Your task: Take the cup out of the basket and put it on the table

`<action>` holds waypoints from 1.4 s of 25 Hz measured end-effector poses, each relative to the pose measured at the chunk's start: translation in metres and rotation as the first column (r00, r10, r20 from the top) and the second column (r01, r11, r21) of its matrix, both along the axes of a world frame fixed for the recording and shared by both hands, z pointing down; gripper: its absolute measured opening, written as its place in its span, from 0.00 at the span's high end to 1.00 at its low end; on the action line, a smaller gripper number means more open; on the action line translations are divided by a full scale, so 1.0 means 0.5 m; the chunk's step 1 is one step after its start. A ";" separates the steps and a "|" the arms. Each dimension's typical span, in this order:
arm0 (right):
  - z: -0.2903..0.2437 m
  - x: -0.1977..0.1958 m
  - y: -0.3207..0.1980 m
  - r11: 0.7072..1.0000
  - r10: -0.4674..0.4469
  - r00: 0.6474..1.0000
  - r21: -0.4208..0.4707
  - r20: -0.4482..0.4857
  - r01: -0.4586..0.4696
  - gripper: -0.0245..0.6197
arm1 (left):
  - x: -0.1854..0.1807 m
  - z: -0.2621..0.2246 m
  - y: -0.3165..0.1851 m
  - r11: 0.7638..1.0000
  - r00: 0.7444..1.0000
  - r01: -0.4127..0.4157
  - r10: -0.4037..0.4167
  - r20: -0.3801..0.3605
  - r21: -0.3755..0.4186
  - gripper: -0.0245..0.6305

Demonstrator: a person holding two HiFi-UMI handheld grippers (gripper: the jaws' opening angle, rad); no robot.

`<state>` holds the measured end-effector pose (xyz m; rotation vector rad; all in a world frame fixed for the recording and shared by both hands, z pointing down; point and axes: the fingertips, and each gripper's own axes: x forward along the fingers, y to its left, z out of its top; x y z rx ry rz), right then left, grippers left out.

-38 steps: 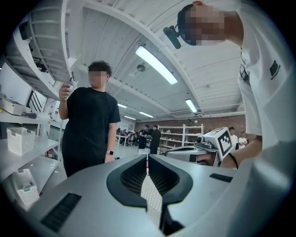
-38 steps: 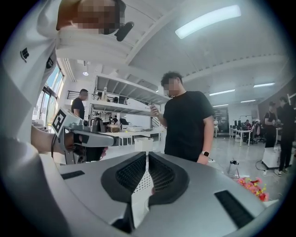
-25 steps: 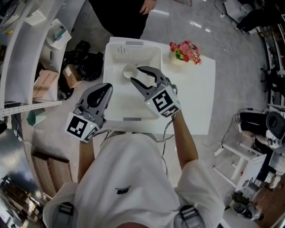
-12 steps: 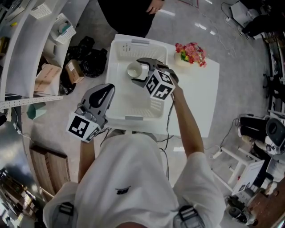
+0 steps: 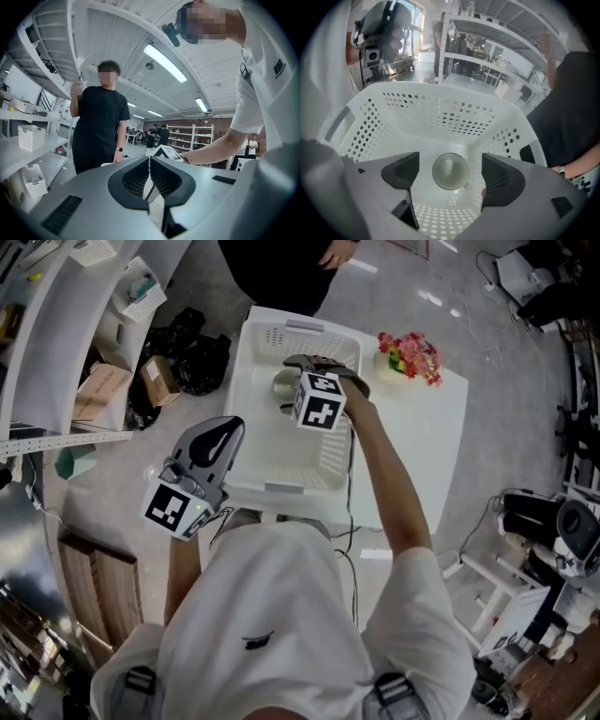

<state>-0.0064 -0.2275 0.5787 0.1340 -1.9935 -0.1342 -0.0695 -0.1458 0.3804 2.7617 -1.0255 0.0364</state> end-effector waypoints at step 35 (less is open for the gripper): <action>0.175 0.025 -0.026 0.993 -0.100 0.953 -0.083 -0.286 0.079 0.30 | -0.026 0.017 -0.001 0.999 0.999 0.041 -0.041 -0.002 -0.029 0.93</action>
